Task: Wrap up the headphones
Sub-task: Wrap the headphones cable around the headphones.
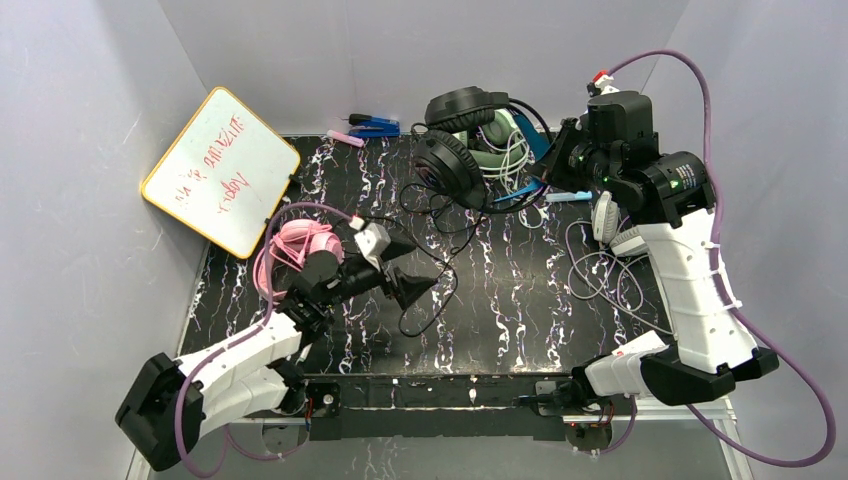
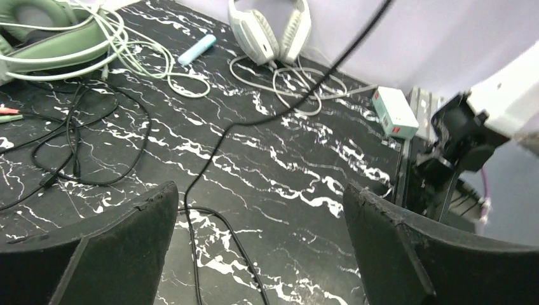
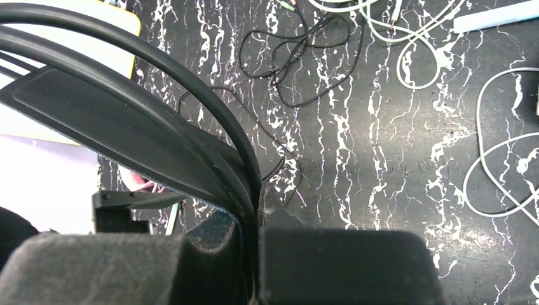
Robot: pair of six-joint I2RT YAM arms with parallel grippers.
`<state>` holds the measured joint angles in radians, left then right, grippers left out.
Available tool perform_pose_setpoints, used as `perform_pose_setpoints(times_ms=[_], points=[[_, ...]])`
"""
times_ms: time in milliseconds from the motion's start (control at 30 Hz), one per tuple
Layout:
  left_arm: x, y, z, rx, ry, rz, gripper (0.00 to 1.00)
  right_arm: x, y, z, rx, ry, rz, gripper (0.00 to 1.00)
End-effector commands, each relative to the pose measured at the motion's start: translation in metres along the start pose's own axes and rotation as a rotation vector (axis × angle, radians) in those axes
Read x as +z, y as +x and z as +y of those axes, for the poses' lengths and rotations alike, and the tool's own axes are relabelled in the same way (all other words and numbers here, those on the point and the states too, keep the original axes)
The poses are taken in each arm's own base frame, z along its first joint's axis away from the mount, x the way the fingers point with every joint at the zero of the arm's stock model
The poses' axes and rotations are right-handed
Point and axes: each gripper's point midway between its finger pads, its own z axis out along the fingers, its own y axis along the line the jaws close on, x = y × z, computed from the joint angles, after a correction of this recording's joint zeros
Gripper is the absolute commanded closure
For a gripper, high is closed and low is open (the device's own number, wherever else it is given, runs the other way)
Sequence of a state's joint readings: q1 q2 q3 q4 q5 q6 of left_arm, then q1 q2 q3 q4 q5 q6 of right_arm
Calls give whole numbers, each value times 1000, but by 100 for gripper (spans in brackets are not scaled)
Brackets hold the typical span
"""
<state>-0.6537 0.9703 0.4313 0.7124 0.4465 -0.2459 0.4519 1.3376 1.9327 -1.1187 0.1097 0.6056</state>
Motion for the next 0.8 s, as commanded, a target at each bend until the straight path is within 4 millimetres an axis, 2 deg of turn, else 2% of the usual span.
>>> perform_pose_setpoints(times_ms=[0, 67, 333, 433, 533, 633, 700, 767], points=[[7, 7, 9, 255, -54, -17, 2, -17, -26, 33, 48, -149, -87, 99], [15, 12, 24, 291, -122, 3, 2, -19, -26, 36, 50, -164, -84, 99], [57, 41, 43, 312, -129, 58, 2, -28, -24, 53, 65, -250, -61, 99], [70, 51, 48, 300, -136, 63, 1, -34, -23, 58, 69, -280, -51, 99], [85, 54, 41, 289, -86, 42, 3, -42, -22, 63, 79, -307, -43, 99], [101, 64, 42, 289, -58, 52, 12, -50, -23, 66, 90, -326, -46, 99], [108, 69, 46, 286, -61, 44, 25, -54, -23, 67, 94, -334, -45, 99], [112, 69, 50, 262, -82, 13, 48, -58, -23, 68, 97, -343, -45, 99]])
